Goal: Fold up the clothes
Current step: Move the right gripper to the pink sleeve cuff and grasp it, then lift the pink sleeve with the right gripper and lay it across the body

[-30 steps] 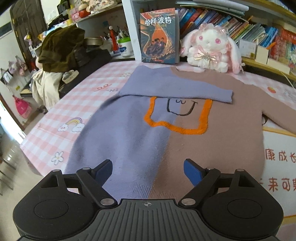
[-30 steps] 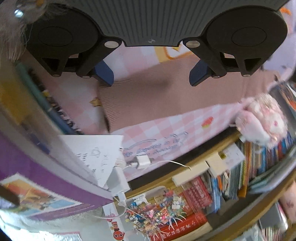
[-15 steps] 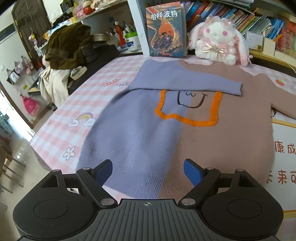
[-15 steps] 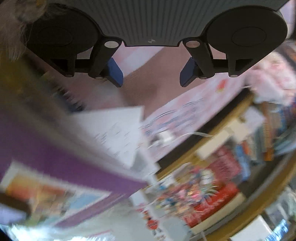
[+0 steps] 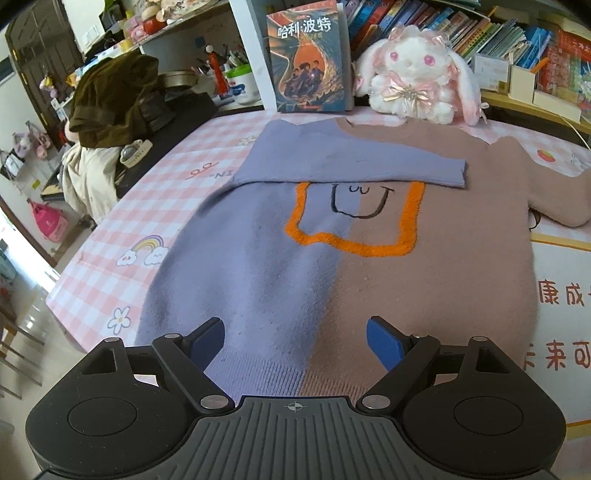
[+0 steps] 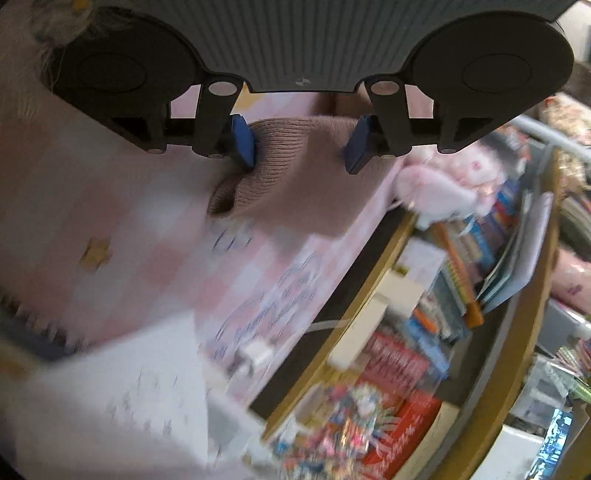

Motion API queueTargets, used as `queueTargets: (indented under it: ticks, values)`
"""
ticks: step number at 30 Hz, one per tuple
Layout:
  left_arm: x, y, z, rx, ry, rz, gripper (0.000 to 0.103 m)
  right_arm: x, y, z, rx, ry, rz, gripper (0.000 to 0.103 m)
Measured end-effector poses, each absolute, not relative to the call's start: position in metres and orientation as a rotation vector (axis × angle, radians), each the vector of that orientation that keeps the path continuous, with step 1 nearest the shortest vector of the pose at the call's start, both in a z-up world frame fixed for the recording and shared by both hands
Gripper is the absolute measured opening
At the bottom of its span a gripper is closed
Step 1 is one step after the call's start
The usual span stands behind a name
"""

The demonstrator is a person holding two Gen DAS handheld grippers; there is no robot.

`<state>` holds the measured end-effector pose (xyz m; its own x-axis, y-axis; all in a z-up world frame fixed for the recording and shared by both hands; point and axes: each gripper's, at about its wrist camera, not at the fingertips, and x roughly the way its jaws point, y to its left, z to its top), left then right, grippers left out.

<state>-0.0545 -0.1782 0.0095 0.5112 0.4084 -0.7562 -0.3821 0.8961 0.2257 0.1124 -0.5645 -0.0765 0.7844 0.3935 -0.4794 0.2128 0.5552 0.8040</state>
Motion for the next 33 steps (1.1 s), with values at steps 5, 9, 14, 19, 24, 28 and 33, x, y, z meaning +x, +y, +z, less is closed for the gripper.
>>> queueTargets:
  ticks: [5, 9, 14, 19, 24, 28, 33]
  values:
    - [-0.057, -0.176, 0.01, 0.028, 0.915, 0.479, 0.087, 0.112, -0.552, -0.075, 1.019, 0.717, 0.139, 0.044]
    - [-0.061, -0.171, 0.009, 0.009, 0.913, 0.496, 0.087, 0.103, -0.558, -0.071, 1.025, 0.68, 0.078, 0.018]
    - [-0.06, -0.17, 0.006, -0.012, 0.913, 0.477, 0.087, 0.094, -0.57, -0.052, 0.984, 0.619, 0.035, 0.01]
    - [-0.054, -0.178, 0.001, -0.024, 0.906, 0.42, 0.087, 0.085, -0.584, -0.014, 0.918, 0.513, 0.038, 0.009]
    - [-0.053, -0.179, -0.003, -0.044, 0.887, 0.39, 0.087, 0.085, -0.595, 0.014, 0.909, 0.483, 0.086, 0.008]
    - [-0.055, -0.173, -0.001, -0.056, 0.867, 0.383, 0.087, 0.091, -0.577, 0.027, 0.92, 0.497, 0.155, 0.008]
    - [-0.063, -0.159, 0.0, -0.075, 0.844, 0.394, 0.087, 0.102, -0.544, 0.045, 0.94, 0.506, 0.263, 0.008]
